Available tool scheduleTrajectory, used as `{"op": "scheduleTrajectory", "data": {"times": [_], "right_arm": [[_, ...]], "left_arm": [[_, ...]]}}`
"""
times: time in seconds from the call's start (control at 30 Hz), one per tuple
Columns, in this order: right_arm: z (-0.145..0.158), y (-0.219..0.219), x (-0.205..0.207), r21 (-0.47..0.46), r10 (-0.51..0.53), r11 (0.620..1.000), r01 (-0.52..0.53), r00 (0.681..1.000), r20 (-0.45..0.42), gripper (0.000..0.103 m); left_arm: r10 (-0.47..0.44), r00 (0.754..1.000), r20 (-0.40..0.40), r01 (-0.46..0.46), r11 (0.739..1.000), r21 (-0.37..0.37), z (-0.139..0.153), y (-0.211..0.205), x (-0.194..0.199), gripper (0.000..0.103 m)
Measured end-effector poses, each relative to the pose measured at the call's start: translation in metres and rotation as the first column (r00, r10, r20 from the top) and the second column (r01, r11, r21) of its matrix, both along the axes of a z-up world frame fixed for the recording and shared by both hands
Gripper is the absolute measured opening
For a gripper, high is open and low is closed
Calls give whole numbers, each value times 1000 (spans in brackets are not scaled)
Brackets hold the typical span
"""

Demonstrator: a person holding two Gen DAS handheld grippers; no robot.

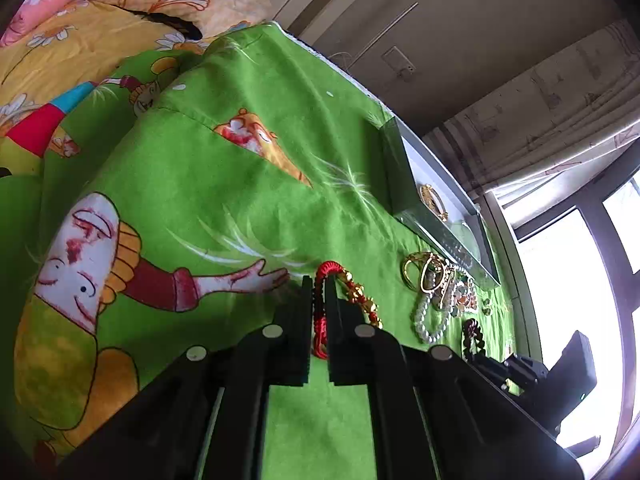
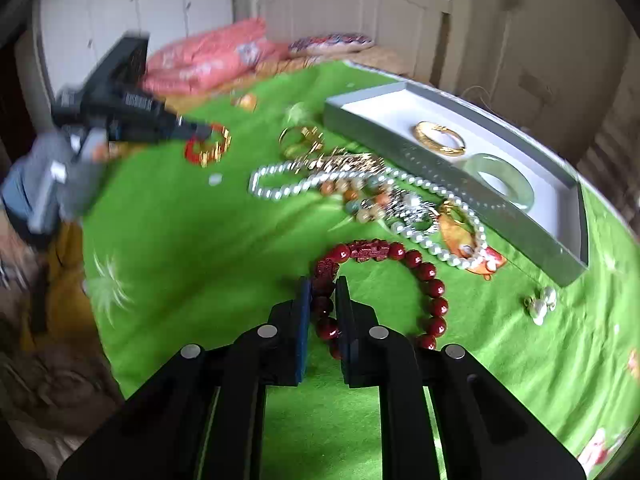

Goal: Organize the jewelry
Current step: 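Grasp the red string bracelet with the left tool while the right tool lifts the bead bracelet, then carry both red bracelets over the white tray and open both tools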

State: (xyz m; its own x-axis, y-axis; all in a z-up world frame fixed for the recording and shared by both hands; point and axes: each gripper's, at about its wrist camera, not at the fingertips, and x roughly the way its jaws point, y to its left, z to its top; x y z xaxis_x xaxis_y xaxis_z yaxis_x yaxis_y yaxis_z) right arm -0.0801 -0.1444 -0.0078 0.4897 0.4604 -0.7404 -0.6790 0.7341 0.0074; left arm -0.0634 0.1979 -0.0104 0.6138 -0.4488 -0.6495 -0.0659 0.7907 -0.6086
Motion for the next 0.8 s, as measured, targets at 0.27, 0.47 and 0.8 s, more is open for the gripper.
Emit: {"op": "scheduleTrajectory", "data": {"times": [0.27, 0.47, 0.8], "right_arm": [[18, -55, 15, 375, -17, 925, 67, 991, -135, 13], [20, -80, 23, 575, 24, 811, 108, 976, -218, 13], [27, -96, 22, 694, 53, 709, 128, 971, -233, 13]], "left_arm": [[-1, 1000, 1, 1, 1000, 13, 0, -4, 1, 5], [-15, 1000, 12, 15, 1000, 14, 5, -13, 0, 5], [-112, 987, 111, 110, 994, 29, 43, -54, -5, 5]]}}
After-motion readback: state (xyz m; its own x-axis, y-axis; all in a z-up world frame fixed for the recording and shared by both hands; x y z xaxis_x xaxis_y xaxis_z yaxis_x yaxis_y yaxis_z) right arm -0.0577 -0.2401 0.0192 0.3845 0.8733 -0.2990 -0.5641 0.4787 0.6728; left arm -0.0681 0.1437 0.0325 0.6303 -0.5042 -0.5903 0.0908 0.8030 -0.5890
